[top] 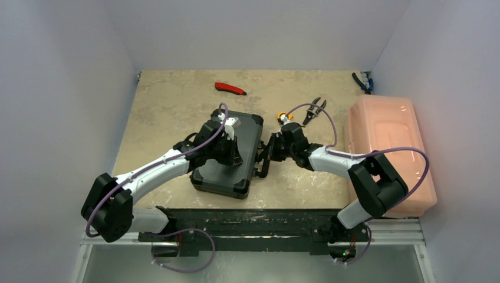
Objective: Pack up texas hold em set
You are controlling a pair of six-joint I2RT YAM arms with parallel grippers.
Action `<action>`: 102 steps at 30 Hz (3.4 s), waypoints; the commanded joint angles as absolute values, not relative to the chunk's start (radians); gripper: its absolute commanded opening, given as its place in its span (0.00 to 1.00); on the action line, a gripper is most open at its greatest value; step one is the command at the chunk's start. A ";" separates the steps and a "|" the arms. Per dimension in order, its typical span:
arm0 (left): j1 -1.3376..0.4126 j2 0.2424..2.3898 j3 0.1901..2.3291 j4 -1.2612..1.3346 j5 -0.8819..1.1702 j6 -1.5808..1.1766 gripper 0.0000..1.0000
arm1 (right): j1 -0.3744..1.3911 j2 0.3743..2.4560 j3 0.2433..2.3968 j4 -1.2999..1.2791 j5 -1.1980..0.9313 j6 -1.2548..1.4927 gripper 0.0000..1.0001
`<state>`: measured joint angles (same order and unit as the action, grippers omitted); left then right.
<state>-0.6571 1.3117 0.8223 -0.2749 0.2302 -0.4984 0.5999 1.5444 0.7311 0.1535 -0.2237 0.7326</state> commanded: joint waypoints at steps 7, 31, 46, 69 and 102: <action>-0.674 1.363 0.788 -0.398 0.201 -0.493 0.03 | 0.610 1.583 0.721 0.154 -0.207 0.741 0.00; -0.681 1.376 0.840 -0.422 0.210 -0.492 0.02 | 0.610 1.660 0.744 0.121 -0.186 0.717 0.00; -0.683 1.313 0.924 -0.510 0.198 -0.490 0.02 | 0.610 1.720 0.737 0.138 -0.167 0.718 0.00; -0.684 1.087 0.956 -0.606 0.081 -0.491 0.18 | 0.614 1.563 0.777 0.036 -0.132 0.687 0.00; -0.684 0.696 1.006 -0.868 -0.308 -0.319 0.78 | 0.614 1.099 0.899 -0.218 0.038 0.553 0.67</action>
<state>-0.6777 0.7403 0.9737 -0.8406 -0.2153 -0.3592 0.6125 1.1538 0.8394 -0.1783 -0.0158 0.5922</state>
